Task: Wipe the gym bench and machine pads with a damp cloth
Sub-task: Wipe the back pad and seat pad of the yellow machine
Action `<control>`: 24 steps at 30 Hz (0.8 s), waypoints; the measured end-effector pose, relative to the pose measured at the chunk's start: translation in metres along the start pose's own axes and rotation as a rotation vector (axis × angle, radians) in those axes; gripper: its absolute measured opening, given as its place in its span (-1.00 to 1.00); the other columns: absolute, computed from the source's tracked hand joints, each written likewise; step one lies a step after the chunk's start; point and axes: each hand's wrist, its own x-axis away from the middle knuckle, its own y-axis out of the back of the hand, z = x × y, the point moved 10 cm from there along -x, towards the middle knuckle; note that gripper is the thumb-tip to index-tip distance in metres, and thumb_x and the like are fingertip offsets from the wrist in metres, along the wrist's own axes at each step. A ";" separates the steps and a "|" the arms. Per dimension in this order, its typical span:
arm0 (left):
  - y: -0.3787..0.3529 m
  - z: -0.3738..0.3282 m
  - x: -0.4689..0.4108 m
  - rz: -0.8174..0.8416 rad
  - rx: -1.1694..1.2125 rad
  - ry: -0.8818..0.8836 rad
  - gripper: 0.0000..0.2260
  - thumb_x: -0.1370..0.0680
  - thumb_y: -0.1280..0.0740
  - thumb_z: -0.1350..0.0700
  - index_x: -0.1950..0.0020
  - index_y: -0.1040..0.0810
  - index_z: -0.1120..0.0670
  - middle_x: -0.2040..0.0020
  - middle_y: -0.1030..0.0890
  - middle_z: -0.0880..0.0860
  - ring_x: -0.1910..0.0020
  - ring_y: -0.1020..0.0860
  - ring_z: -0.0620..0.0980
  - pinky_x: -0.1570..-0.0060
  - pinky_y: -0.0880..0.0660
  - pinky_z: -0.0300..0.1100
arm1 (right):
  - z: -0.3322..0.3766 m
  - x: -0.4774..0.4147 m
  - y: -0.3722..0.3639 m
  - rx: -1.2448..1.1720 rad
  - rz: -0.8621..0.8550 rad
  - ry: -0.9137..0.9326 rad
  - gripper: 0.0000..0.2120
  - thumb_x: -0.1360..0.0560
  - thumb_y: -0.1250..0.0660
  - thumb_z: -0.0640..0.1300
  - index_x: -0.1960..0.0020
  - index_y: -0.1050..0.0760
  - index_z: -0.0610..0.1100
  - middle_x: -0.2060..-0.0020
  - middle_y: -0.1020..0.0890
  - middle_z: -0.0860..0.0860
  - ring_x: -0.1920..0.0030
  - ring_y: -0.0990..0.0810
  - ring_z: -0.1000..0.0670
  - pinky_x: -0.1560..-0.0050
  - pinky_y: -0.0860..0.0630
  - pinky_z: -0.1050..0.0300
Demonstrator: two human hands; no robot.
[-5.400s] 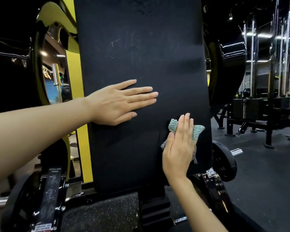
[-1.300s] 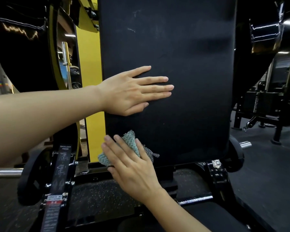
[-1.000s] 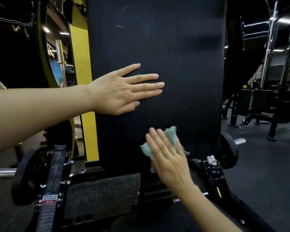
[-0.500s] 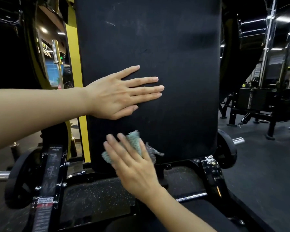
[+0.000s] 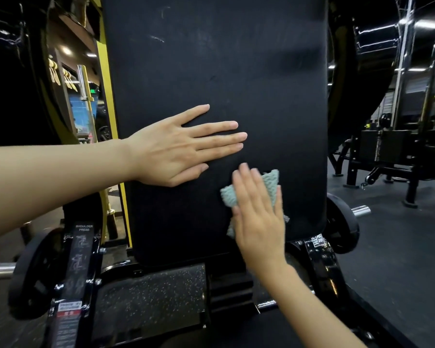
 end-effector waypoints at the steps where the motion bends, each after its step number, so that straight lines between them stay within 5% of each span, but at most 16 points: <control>1: 0.000 0.000 0.000 -0.001 0.002 0.002 -0.46 -0.65 0.07 -0.01 -0.63 -0.04 0.07 -0.63 -0.04 0.00 -0.61 -0.01 0.01 -0.53 -0.01 0.21 | -0.011 -0.001 0.004 -0.009 -0.020 -0.054 -0.54 -0.67 0.00 -0.09 -0.56 -0.17 -0.09 -0.56 -0.19 0.02 -0.57 -0.10 0.04 -0.55 0.00 -0.13; 7: 0.000 -0.001 -0.001 -0.007 0.001 0.008 -0.46 -0.65 0.06 -0.01 -0.63 -0.05 0.08 -0.63 -0.05 0.02 -0.61 -0.02 0.01 -0.54 0.00 0.20 | -0.005 0.003 0.004 -0.090 -0.099 -0.198 -0.54 -0.68 0.00 -0.12 -0.55 -0.20 -0.17 -0.55 -0.19 -0.02 -0.58 -0.10 -0.04 -0.51 -0.12 -0.23; 14: -0.001 -0.004 -0.005 0.012 -0.002 0.006 -0.45 -0.64 0.04 -0.01 -0.63 -0.03 0.09 -0.63 -0.03 0.02 -0.61 0.00 0.01 -0.53 -0.01 0.22 | 0.052 0.039 -0.017 -0.057 0.067 0.153 -0.52 -0.64 -0.08 -0.11 -0.55 -0.17 -0.07 -0.55 -0.23 0.03 -0.56 -0.15 0.04 -0.52 -0.07 -0.06; 19: -0.002 -0.006 -0.007 0.013 0.000 0.003 -0.45 -0.64 0.05 -0.01 -0.63 -0.02 0.09 -0.64 -0.02 0.02 -0.61 0.00 0.02 -0.53 -0.01 0.21 | 0.009 0.039 -0.006 -0.036 0.080 0.177 -0.50 -0.63 -0.10 -0.12 -0.56 -0.16 -0.06 -0.54 -0.24 0.04 -0.55 -0.17 0.06 -0.44 -0.25 -0.07; 24: -0.002 -0.009 -0.012 0.010 0.002 0.006 -0.46 -0.64 0.05 -0.02 -0.63 -0.05 0.09 -0.63 -0.04 0.02 -0.61 -0.02 0.03 -0.53 -0.01 0.21 | -0.056 0.042 0.010 0.015 0.037 0.056 -0.52 -0.66 -0.01 -0.09 -0.57 -0.12 -0.08 -0.55 -0.22 0.03 -0.56 -0.14 0.02 -0.46 -0.22 -0.16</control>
